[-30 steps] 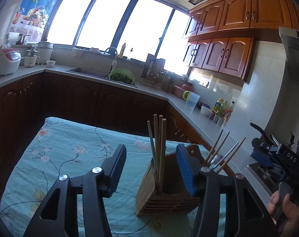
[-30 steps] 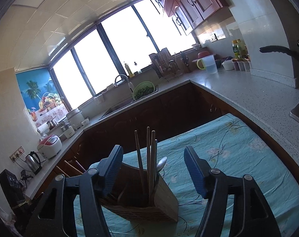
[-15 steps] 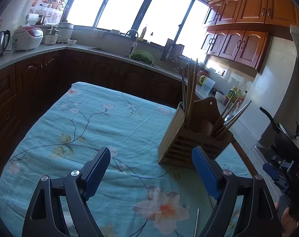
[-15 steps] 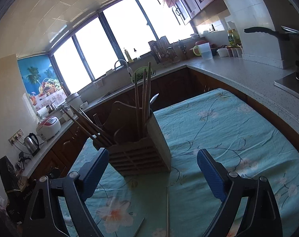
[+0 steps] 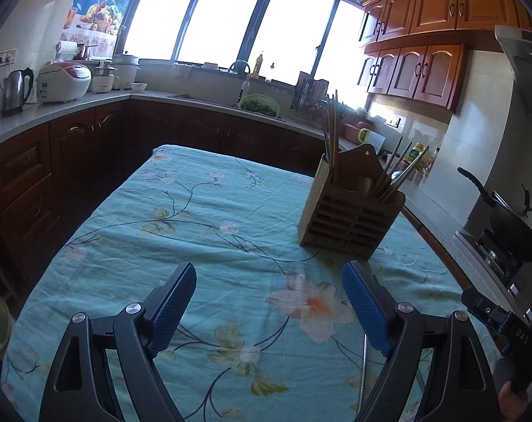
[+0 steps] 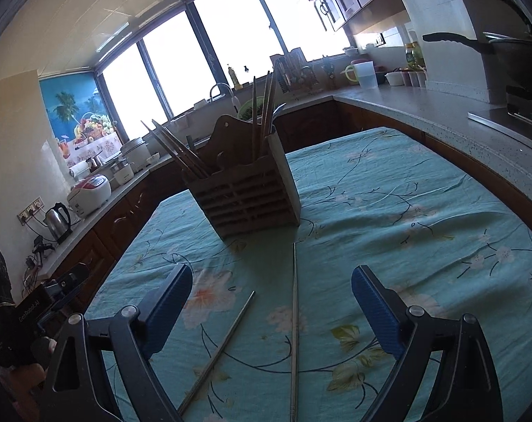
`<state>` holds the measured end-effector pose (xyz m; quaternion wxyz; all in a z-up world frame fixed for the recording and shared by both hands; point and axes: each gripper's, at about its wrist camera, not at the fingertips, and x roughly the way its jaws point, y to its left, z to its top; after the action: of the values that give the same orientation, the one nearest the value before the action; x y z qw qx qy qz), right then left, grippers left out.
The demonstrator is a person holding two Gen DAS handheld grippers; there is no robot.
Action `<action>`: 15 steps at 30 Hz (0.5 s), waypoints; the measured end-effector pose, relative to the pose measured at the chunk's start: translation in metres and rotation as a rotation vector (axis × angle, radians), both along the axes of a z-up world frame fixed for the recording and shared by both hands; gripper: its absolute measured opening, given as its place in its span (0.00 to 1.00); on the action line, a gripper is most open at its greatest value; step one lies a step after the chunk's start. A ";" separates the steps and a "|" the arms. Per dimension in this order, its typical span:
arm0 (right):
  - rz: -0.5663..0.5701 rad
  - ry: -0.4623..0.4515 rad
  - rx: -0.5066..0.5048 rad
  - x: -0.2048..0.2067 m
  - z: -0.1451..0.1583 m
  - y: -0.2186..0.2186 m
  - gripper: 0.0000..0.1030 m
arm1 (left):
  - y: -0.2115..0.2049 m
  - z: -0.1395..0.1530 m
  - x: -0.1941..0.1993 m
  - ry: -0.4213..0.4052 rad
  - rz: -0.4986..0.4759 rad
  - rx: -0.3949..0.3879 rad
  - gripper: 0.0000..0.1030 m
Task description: Organize utensils
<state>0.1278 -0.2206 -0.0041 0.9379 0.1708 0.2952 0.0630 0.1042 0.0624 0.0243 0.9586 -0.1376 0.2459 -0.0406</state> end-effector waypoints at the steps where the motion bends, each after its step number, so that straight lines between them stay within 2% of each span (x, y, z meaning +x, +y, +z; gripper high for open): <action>1: -0.001 -0.007 -0.010 -0.003 0.002 0.001 0.91 | 0.001 0.001 -0.006 -0.008 -0.001 0.004 0.83; 5: 0.012 -0.053 -0.068 -0.015 0.014 0.007 0.94 | 0.000 0.008 -0.028 -0.039 -0.015 0.030 0.83; 8: 0.018 -0.131 -0.123 -0.027 0.034 0.012 0.98 | 0.000 0.020 -0.045 -0.086 -0.022 0.055 0.84; 9: 0.015 -0.169 -0.140 -0.033 0.042 0.014 1.00 | 0.000 0.024 -0.051 -0.106 -0.019 0.065 0.86; 11: 0.007 -0.249 -0.167 -0.047 0.053 0.016 1.00 | -0.002 0.030 -0.064 -0.143 -0.010 0.090 0.99; 15: -0.032 -0.310 -0.217 -0.063 0.049 0.020 1.00 | -0.005 0.021 -0.083 -0.170 0.012 0.145 0.99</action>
<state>0.0648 -0.2009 0.0445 0.9860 0.0615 0.1492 0.0413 0.0210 0.0574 0.0454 0.9837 -0.0655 0.1650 -0.0285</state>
